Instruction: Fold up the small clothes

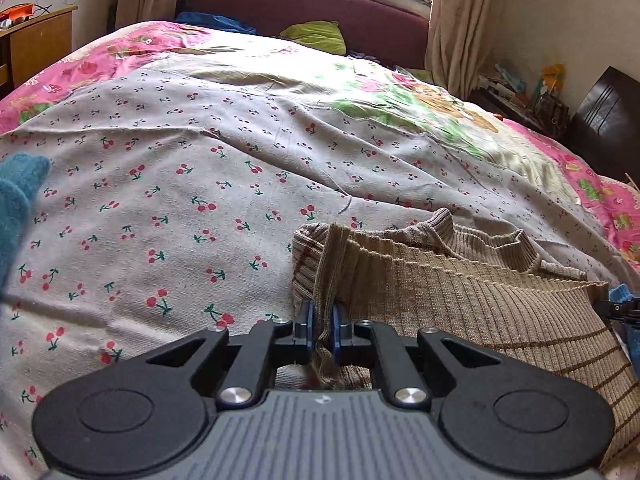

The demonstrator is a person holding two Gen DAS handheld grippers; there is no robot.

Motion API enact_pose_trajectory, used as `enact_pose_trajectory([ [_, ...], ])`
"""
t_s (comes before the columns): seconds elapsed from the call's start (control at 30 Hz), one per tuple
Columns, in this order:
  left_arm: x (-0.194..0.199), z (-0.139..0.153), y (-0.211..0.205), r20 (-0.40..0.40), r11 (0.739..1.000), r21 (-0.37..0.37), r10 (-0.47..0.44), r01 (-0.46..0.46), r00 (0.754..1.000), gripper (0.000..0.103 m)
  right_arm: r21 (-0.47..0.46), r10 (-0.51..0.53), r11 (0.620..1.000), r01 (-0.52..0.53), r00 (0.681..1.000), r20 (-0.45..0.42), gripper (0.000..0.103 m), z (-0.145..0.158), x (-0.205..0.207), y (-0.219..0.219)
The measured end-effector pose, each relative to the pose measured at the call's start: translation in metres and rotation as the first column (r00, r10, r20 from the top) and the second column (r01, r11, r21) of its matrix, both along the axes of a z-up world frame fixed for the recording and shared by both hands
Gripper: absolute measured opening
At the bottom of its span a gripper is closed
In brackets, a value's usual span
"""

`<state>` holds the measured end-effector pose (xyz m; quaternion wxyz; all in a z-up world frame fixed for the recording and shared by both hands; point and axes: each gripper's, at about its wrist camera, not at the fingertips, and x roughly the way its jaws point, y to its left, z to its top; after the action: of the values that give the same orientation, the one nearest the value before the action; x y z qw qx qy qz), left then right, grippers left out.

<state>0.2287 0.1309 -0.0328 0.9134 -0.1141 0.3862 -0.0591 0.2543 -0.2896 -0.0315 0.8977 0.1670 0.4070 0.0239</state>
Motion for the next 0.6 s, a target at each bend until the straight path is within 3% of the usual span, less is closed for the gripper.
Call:
enact_pose_trajectory([
  [0.07, 0.0, 0.0, 0.0, -0.005, 1.0, -0.03, -0.002, 0.002, 1.0, 0.034, 0.036, 0.012, 0.999, -0.012, 1.0, 0.001, 0.012, -0.001, 0.001, -0.001],
  [0.13, 0.0, -0.001, -0.005, -0.005, 0.999, -0.033, -0.012, 0.012, 1.0, 0.056, 0.064, 0.02, 0.998, -0.02, 1.0, -0.006, 0.012, -0.004, 0.002, -0.001],
  [0.23, 0.002, -0.005, -0.015, -0.007, 0.999, 0.022, -0.028, 0.028, 1.0, 0.066, 0.049, 0.039, 0.998, -0.039, 0.999, -0.014, 0.012, -0.006, 0.004, 0.002],
  [0.3, 0.006, -0.008, -0.018, -0.012, 0.999, 0.036, -0.038, 0.039, 0.999, 0.065, 0.052, 0.051, 0.997, -0.05, 0.999, -0.016, 0.012, -0.007, 0.005, 0.002],
  [0.37, 0.01, -0.008, -0.018, -0.018, 0.999, 0.041, -0.029, 0.029, 0.999, 0.053, 0.048, 0.059, 0.997, -0.058, 0.998, -0.016, 0.012, -0.006, 0.006, 0.002],
  [0.43, 0.014, -0.006, -0.013, -0.024, 1.0, 0.015, -0.012, 0.012, 1.0, 0.034, 0.049, 0.051, 0.998, -0.05, 0.999, -0.013, 0.005, -0.004, 0.005, 0.001],
  [0.6, 0.012, 0.004, -0.003, 0.014, 1.0, -0.027, 0.0, 0.001, 1.0, 0.026, 0.114, 0.033, 0.993, -0.043, 0.996, 0.087, 0.004, 0.018, -0.005, -0.006],
])
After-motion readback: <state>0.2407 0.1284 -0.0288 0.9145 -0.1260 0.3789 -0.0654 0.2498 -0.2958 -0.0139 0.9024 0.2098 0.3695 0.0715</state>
